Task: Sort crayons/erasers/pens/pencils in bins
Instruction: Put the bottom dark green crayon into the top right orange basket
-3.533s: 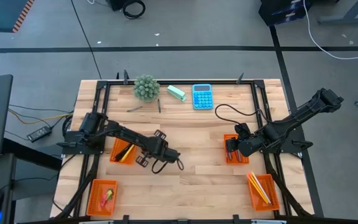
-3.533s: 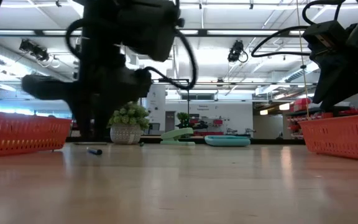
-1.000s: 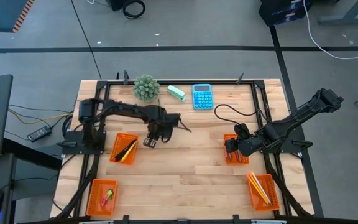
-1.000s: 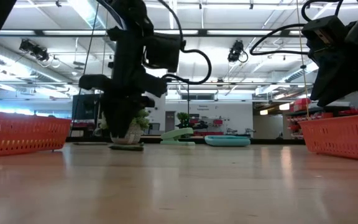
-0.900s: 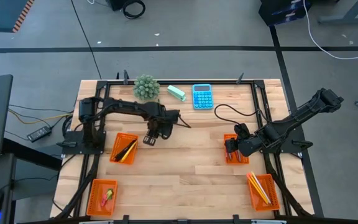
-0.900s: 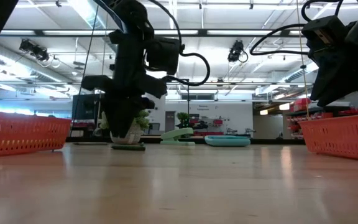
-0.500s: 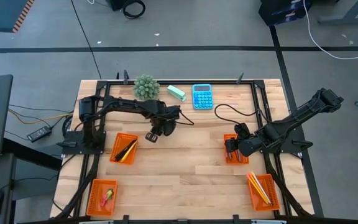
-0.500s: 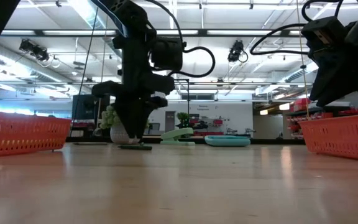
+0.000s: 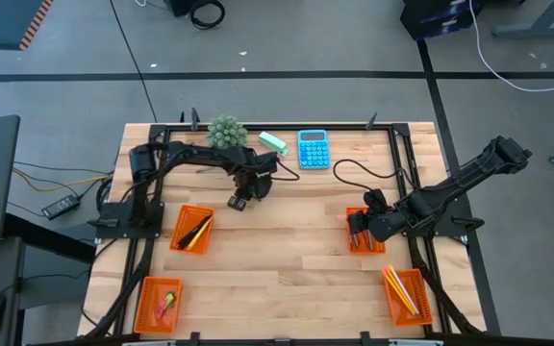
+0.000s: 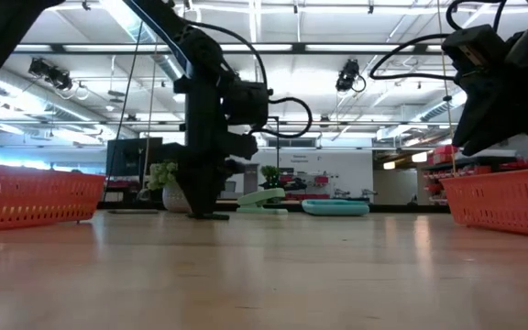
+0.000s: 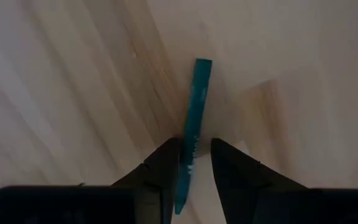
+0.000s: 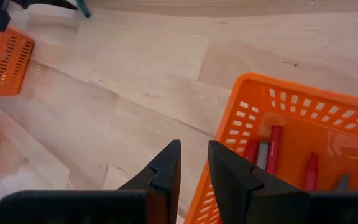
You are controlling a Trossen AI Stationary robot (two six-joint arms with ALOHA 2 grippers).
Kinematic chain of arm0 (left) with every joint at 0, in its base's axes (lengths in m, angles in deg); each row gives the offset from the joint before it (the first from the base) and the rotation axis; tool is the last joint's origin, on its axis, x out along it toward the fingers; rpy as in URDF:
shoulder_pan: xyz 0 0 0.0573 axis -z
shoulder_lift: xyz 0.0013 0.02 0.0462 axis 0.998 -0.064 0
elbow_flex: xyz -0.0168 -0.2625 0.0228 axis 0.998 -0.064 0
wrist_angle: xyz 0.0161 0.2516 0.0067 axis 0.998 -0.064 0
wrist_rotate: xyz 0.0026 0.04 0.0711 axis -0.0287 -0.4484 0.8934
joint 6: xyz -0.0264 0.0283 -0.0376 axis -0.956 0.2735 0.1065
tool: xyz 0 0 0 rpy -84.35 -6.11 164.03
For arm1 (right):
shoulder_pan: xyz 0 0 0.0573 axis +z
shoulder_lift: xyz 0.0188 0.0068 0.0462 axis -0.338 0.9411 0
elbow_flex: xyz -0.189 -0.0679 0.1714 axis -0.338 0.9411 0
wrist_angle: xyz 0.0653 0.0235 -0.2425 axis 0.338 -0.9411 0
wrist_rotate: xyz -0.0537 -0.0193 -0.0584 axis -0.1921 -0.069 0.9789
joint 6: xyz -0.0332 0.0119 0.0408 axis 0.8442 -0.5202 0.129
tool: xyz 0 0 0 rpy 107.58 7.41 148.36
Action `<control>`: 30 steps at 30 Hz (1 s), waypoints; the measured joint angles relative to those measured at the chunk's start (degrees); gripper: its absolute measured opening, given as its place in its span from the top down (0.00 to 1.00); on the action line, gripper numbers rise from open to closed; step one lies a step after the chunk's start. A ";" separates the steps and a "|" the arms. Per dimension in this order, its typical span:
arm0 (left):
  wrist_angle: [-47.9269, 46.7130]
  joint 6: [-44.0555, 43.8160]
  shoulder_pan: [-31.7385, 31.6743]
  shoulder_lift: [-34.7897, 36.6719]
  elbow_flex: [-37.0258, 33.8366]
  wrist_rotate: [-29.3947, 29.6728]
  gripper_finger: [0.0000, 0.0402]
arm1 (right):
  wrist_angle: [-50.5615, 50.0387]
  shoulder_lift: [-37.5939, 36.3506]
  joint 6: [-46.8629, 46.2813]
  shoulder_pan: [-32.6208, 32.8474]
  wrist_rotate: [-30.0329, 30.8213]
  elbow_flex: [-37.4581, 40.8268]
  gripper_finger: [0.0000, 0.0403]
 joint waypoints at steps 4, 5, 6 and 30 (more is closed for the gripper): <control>0.33 -2.74 0.52 -0.50 0.11 -0.21 0.73 | -0.06 0.00 -0.03 -0.02 -0.03 0.01 0.78; 0.43 -2.97 0.84 -0.62 0.13 -0.05 0.73 | -0.08 0.02 -0.02 -0.02 -0.04 -0.01 0.78; 0.48 -3.11 1.18 -0.73 0.15 0.16 0.73 | -0.08 0.00 -0.02 0.00 -0.06 0.01 0.78; 3.64 -9.33 2.75 -1.00 0.39 -0.42 0.95 | -0.10 0.00 0.40 0.00 -1.08 0.01 0.78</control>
